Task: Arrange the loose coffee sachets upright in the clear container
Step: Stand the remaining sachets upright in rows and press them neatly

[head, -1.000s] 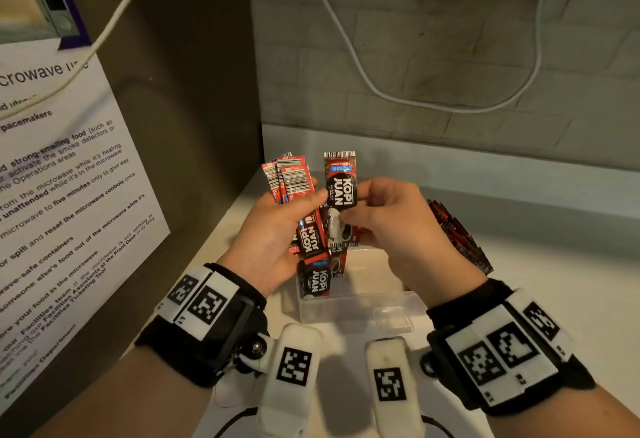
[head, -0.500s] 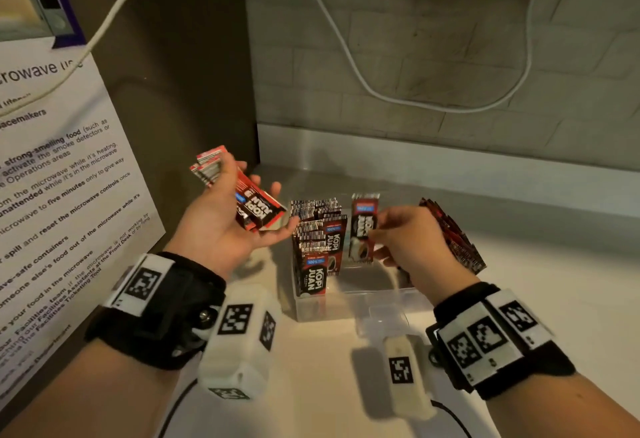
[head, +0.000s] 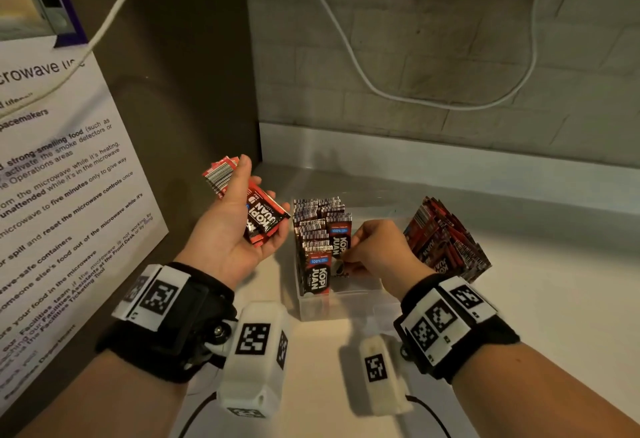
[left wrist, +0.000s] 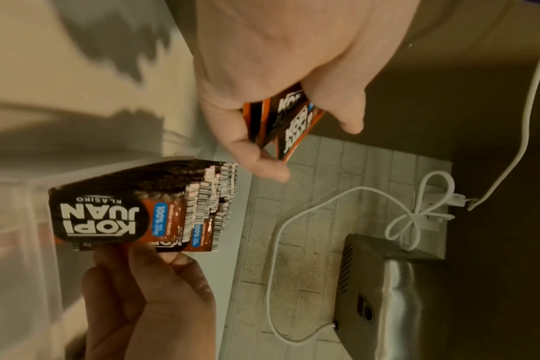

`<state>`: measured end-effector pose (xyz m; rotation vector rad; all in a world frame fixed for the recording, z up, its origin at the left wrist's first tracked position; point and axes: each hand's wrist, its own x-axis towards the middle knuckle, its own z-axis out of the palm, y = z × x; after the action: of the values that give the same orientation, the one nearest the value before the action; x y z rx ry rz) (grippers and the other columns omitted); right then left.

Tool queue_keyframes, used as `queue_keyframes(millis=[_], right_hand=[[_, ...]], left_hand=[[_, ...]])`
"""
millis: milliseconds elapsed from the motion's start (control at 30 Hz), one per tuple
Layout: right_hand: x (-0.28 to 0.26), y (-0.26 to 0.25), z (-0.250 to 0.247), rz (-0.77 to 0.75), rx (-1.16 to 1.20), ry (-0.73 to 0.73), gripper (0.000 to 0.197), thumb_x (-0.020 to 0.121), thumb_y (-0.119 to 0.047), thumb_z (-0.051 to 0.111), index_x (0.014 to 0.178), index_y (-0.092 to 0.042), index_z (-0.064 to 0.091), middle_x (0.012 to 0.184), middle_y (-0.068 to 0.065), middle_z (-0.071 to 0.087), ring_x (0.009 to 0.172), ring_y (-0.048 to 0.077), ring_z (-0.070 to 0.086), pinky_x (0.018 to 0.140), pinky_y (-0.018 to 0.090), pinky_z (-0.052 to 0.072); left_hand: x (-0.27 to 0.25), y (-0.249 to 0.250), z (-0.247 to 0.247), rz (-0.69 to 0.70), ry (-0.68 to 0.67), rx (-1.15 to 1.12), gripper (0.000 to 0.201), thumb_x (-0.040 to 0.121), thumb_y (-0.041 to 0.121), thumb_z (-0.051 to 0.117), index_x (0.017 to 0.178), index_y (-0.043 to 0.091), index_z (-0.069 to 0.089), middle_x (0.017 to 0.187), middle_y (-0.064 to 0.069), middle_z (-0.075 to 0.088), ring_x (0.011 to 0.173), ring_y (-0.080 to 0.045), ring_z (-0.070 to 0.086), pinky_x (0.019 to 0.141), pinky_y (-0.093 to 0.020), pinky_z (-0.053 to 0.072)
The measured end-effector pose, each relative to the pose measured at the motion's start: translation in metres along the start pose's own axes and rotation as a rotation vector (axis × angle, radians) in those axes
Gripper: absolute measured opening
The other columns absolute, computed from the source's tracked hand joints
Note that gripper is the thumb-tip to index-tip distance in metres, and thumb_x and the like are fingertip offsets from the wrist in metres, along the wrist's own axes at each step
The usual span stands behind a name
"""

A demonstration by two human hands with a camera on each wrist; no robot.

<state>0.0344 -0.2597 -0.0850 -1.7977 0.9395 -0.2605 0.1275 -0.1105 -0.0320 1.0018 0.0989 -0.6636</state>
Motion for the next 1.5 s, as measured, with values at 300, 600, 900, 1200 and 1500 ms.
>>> queue_keyframes(millis=[300,600,900,1200,1500], right_hand=[[0.004,0.002,0.002,-0.003,-0.036,0.016,0.03,0.071,-0.001,0.079,0.067,-0.012,0.052,0.082,0.019,0.07,0.077,0.032,0.07,0.074,0.049,0.059],[0.003,0.004,0.0,-0.001,-0.031,0.031,0.031,0.072,0.002,0.077,0.069,-0.013,0.049,0.078,0.017,0.066,0.072,0.032,0.068,0.074,0.05,0.058],[-0.025,-0.031,-0.019,-0.353,0.237,0.255,0.016,0.078,-0.011,0.074,0.077,-0.013,0.058,0.067,-0.005,0.051,0.058,0.007,0.046,0.058,0.024,0.041],[-0.046,-0.053,-0.02,-0.419,0.278,-0.019,0.008,0.08,-0.007,0.074,0.083,-0.006,0.066,0.067,-0.001,0.062,0.051,-0.001,0.058,0.043,0.011,0.04],[-0.049,-0.053,-0.025,-0.412,0.355,-0.102,0.005,0.085,0.002,0.064,0.089,0.001,0.066,0.044,-0.013,0.056,0.037,-0.003,0.051,0.039,0.008,0.036]], left_hand=[[0.001,-0.003,-0.008,-0.082,-0.005,-0.003,0.011,0.085,0.026,0.058,0.09,0.016,0.058,0.087,-0.003,0.059,0.079,-0.023,0.062,0.05,-0.028,0.053],[-0.004,-0.002,-0.005,-0.046,-0.11,-0.061,0.024,0.094,0.021,0.043,0.105,0.013,0.061,0.093,-0.007,0.063,0.084,-0.025,0.062,0.057,-0.031,0.054],[-0.009,-0.004,0.002,-0.049,-0.374,0.043,0.04,0.075,0.017,0.063,0.115,0.012,0.065,0.1,-0.01,0.073,0.08,-0.026,0.071,0.06,-0.044,0.058],[-0.014,-0.022,0.016,0.008,-0.35,0.232,0.021,0.085,0.017,0.065,0.106,0.012,0.066,0.084,-0.01,0.074,0.07,-0.024,0.072,0.052,-0.034,0.056],[-0.015,-0.022,0.014,-0.006,-0.317,0.283,0.018,0.082,0.029,0.07,0.097,0.021,0.067,0.093,-0.01,0.075,0.087,-0.034,0.072,0.069,-0.054,0.057]])
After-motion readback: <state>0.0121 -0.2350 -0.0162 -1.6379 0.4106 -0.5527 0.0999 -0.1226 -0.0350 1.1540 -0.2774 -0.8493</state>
